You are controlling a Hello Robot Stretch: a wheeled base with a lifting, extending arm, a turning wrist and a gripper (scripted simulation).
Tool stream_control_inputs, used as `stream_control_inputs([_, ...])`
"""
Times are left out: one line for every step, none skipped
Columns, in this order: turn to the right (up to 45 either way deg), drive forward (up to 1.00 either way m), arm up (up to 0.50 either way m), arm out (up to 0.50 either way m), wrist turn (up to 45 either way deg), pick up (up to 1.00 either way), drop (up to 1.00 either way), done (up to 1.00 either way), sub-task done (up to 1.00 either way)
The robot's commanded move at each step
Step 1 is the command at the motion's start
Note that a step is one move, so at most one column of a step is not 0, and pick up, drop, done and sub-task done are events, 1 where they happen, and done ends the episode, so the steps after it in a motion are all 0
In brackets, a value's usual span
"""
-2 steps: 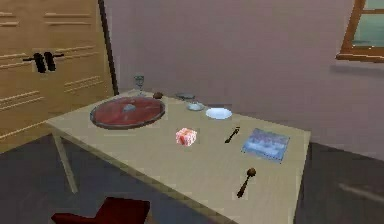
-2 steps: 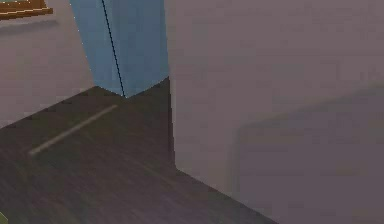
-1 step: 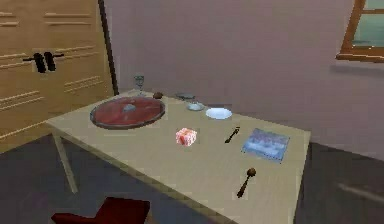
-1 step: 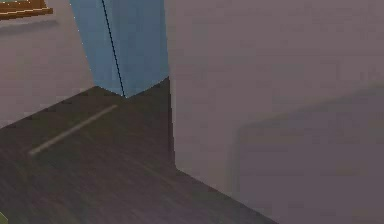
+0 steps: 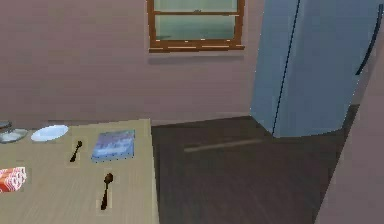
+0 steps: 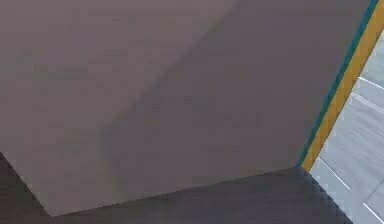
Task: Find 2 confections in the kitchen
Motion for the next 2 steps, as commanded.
stream_control_inputs([30.0, 0.0, 0.0, 0.0, 0.0, 0.0, 0.0, 0.0, 0.0])
stream_control_inputs([0.0, 0.4, 0.0, 0.0, 0.0, 0.0, 0.0, 0.0, 0.0])
